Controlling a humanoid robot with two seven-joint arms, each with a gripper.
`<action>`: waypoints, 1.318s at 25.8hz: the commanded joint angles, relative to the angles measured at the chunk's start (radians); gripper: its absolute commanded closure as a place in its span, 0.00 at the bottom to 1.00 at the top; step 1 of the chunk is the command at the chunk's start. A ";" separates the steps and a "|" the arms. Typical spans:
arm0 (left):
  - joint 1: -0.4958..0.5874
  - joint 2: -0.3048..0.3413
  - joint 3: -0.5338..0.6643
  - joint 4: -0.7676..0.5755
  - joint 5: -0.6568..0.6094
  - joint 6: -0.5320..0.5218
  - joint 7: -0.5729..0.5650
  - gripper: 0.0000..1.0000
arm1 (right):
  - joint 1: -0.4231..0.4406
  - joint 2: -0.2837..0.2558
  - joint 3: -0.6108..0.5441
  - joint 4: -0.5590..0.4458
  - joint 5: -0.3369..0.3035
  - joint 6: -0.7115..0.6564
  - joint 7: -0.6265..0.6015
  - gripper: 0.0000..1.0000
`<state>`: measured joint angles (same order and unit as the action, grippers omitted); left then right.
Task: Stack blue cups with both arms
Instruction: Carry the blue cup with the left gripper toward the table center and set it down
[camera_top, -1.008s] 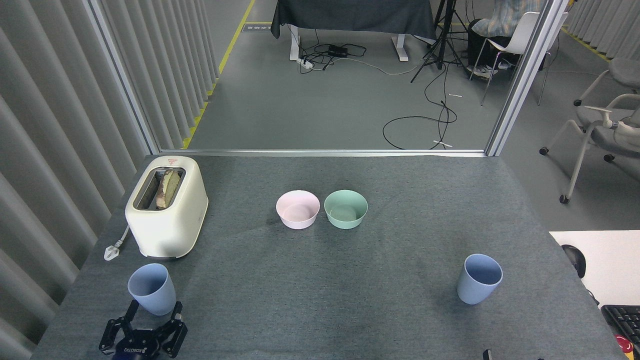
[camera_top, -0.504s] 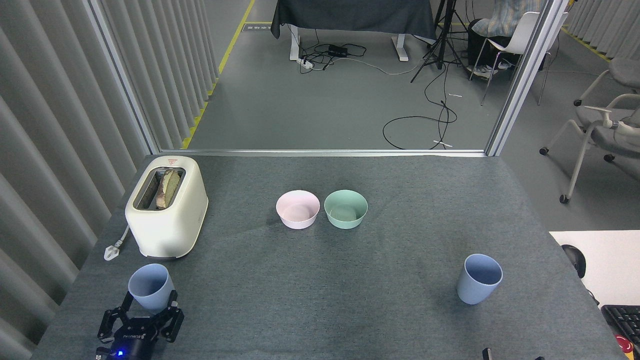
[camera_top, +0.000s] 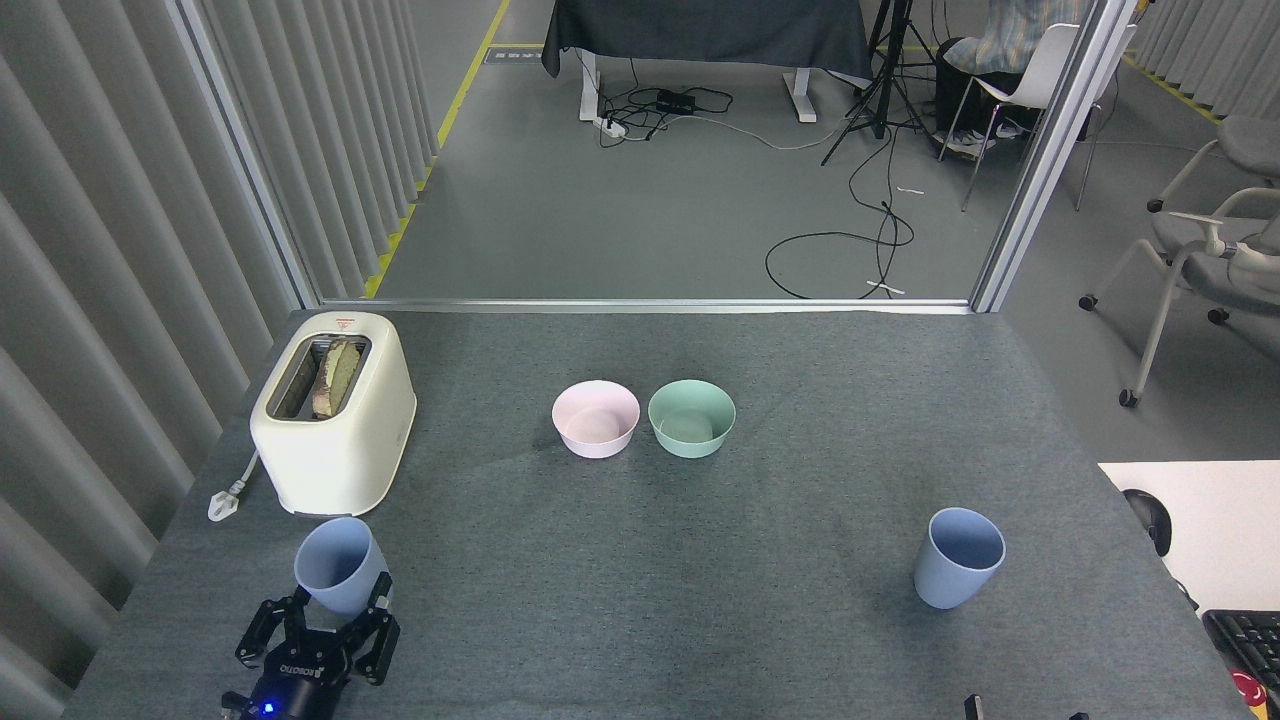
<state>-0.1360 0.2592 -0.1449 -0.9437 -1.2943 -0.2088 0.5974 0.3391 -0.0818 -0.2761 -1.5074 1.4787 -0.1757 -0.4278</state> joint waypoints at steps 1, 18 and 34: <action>0.113 0.000 -0.059 -0.207 -0.003 -0.067 -0.007 0.58 | 0.000 -0.001 0.000 0.001 0.000 0.001 0.000 0.00; 0.102 -0.213 -0.326 -0.213 -0.327 -0.112 -0.013 0.57 | -0.005 -0.003 0.000 0.000 0.002 0.001 0.000 0.00; 0.072 -0.219 -0.320 -0.149 -0.332 -0.107 0.022 0.01 | -0.005 -0.001 0.000 0.000 0.002 0.001 0.000 0.00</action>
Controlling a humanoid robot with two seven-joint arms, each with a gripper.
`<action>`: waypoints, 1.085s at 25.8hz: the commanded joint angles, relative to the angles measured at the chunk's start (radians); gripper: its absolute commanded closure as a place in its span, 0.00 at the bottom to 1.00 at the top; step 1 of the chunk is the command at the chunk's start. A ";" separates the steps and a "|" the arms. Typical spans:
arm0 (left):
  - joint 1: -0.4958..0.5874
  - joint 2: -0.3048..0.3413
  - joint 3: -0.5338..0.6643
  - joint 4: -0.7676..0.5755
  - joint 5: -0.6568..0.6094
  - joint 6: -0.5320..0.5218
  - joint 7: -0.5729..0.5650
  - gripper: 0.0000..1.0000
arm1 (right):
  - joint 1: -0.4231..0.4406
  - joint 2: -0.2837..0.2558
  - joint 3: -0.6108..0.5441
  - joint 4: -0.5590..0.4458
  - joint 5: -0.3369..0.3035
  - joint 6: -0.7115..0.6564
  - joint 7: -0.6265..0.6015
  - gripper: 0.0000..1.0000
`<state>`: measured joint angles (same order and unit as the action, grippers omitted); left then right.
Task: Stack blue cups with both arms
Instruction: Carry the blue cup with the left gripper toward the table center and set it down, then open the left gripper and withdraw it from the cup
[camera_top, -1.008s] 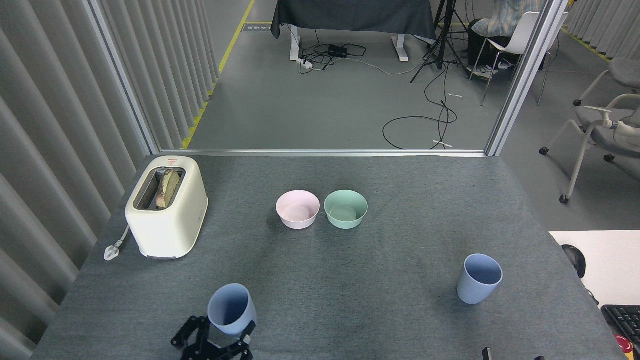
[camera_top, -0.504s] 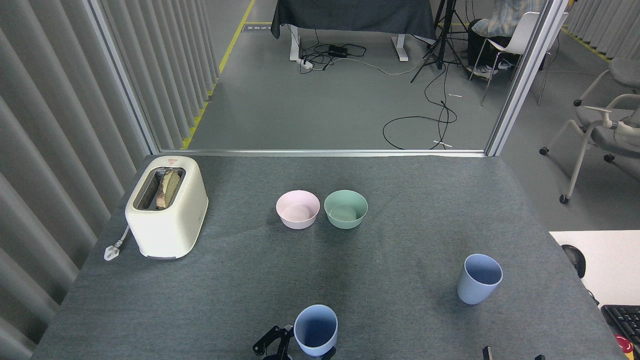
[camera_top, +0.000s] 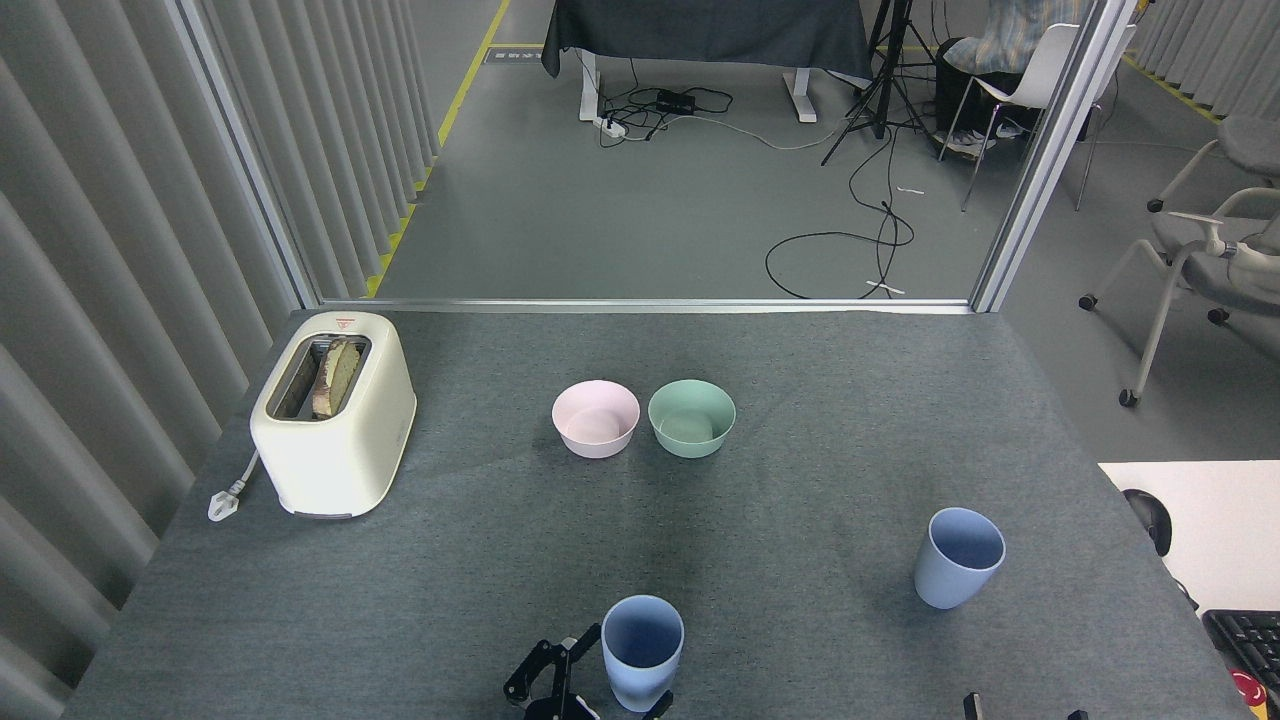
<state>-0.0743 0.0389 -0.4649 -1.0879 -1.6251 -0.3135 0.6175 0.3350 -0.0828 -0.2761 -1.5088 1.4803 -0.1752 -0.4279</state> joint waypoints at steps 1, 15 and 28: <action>0.011 0.001 0.000 -0.006 -0.001 -0.002 0.002 0.01 | -0.001 0.000 0.000 0.001 0.000 0.000 0.000 0.00; 0.060 0.090 0.086 -0.018 0.019 -0.001 0.034 0.01 | -0.025 -0.002 0.002 0.001 0.000 0.000 0.000 0.00; 0.149 0.197 0.539 0.028 0.281 0.057 0.041 0.01 | -0.083 -0.008 0.008 0.048 0.008 0.026 0.009 0.00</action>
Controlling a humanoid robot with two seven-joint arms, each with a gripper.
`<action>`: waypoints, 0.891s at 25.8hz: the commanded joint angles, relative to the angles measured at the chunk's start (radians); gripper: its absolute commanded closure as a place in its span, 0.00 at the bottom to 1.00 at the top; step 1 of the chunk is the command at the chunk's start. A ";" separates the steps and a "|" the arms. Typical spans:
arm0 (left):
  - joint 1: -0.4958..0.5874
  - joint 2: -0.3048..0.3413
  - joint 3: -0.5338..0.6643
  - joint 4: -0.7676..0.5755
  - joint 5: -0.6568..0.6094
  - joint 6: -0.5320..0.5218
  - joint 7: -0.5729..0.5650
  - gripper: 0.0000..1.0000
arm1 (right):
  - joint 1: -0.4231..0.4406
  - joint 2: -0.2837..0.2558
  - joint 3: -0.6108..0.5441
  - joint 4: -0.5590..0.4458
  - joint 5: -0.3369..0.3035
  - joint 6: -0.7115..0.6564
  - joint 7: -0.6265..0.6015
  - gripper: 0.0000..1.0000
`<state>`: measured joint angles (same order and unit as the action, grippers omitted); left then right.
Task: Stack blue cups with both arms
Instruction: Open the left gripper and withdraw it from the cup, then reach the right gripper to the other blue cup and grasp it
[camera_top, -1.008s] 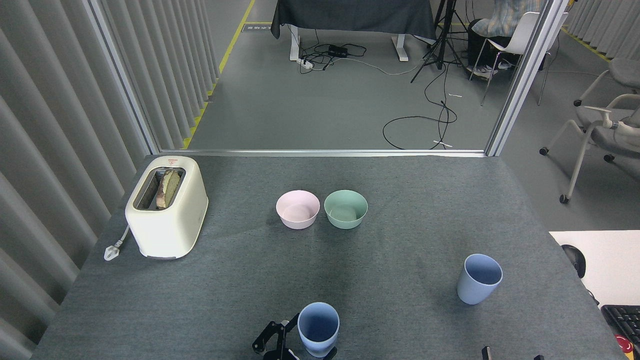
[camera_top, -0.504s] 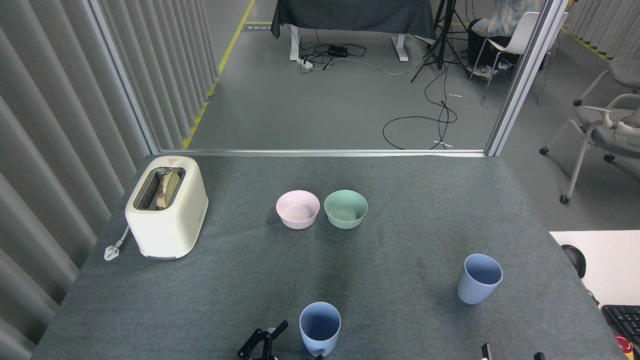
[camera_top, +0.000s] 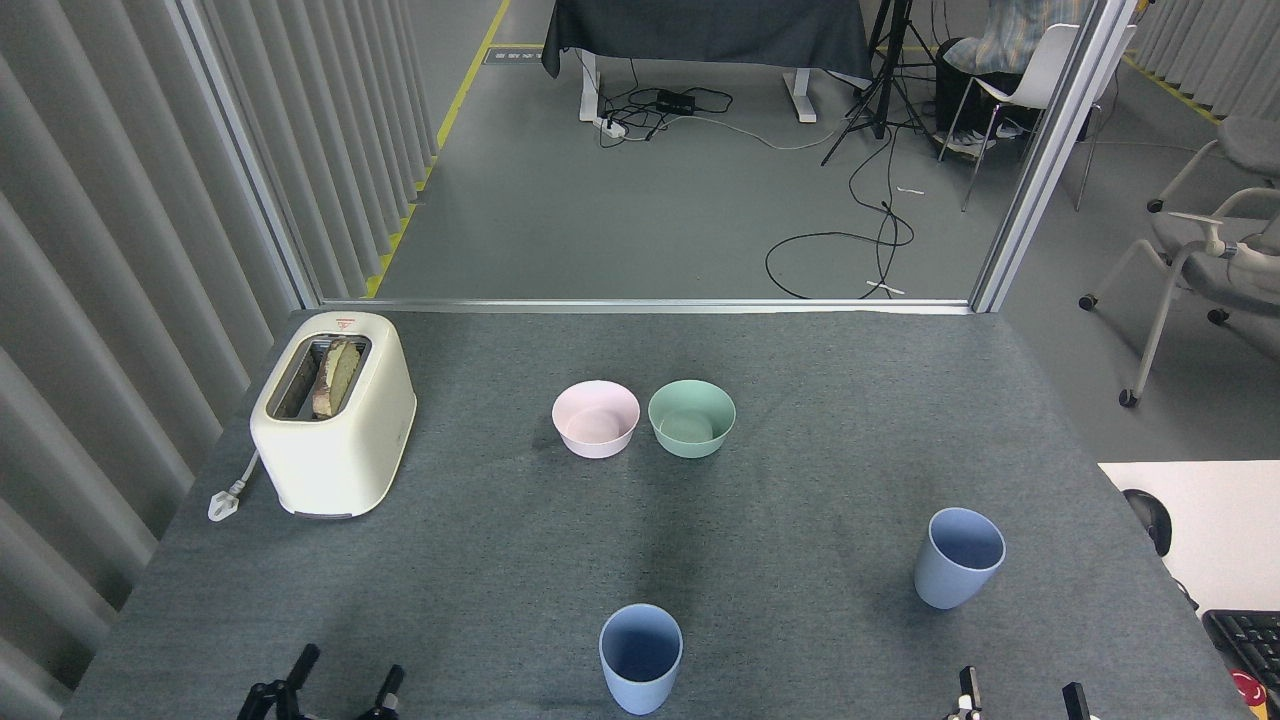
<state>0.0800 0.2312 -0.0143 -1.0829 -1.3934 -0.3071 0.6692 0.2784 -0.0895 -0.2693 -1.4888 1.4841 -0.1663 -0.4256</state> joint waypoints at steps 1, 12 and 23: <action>-0.011 0.007 0.100 0.028 0.063 0.077 -0.013 0.01 | -0.038 -0.001 0.001 0.047 0.005 0.031 0.010 0.00; -0.071 0.008 0.103 0.067 0.119 0.117 -0.013 0.01 | -0.215 -0.038 0.004 0.259 0.007 0.044 0.033 0.00; -0.071 0.007 0.099 0.077 0.116 0.115 -0.013 0.01 | -0.387 -0.052 0.045 0.450 0.007 0.053 0.030 0.00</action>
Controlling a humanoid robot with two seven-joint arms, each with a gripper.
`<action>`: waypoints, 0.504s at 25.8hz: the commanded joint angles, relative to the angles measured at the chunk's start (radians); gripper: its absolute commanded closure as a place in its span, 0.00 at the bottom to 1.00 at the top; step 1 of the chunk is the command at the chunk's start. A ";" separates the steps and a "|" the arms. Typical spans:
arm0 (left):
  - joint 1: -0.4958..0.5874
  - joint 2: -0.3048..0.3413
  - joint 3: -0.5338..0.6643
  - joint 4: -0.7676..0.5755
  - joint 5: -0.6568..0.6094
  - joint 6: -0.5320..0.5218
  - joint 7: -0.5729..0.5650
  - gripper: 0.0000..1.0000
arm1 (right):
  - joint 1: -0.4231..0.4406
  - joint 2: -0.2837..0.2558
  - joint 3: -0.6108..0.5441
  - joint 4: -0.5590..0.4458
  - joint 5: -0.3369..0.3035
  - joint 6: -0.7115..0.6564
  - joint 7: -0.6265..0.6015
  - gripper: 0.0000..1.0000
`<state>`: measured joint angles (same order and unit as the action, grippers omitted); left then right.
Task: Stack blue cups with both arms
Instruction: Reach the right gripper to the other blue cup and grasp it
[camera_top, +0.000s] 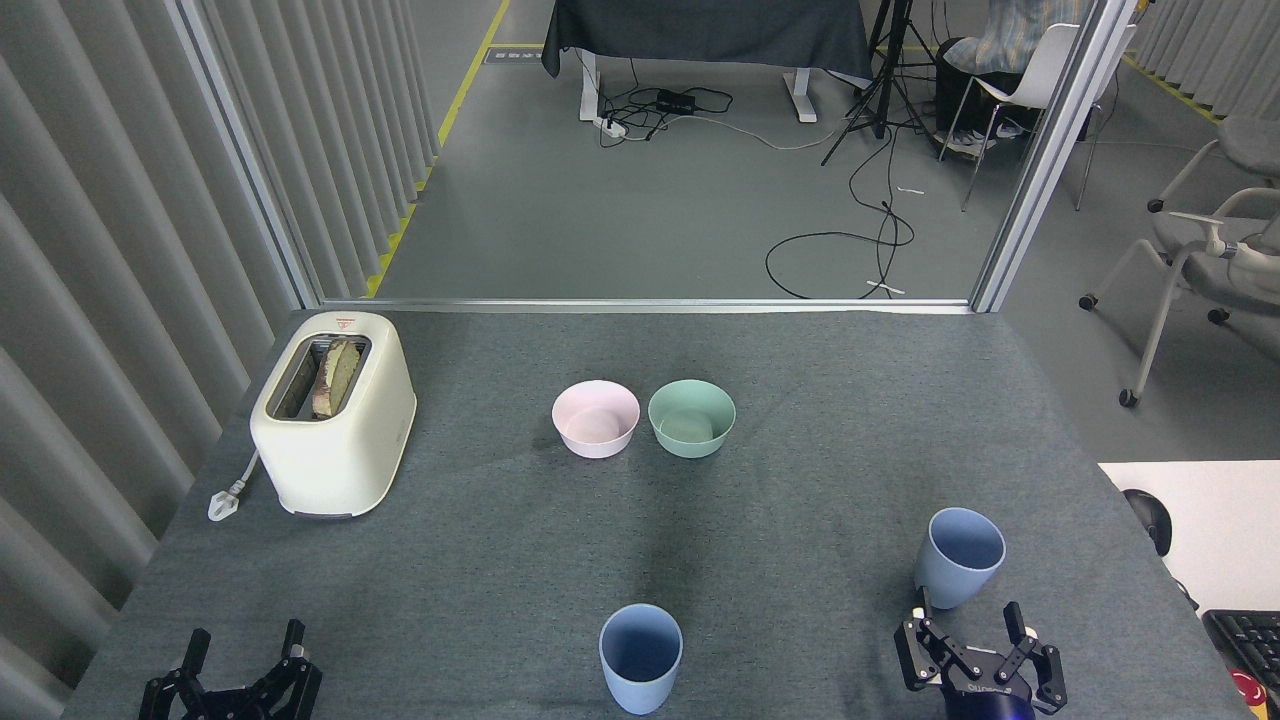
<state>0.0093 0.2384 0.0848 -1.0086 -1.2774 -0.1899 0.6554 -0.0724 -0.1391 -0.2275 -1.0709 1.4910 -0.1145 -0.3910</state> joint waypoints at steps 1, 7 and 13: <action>0.000 -0.001 -0.002 0.002 0.000 -0.002 0.001 0.01 | -0.052 -0.002 0.004 0.052 0.000 0.001 -0.005 0.00; 0.000 -0.005 -0.005 0.001 0.000 -0.002 0.001 0.01 | -0.105 -0.030 0.004 0.104 0.000 0.001 -0.005 0.00; 0.000 -0.002 -0.005 0.001 -0.005 -0.002 0.001 0.01 | -0.171 -0.054 0.004 0.183 0.000 0.003 -0.005 0.00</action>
<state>0.0095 0.2342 0.0801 -1.0078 -1.2806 -0.1917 0.6571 -0.2129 -0.1825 -0.2241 -0.9294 1.4911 -0.1124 -0.3959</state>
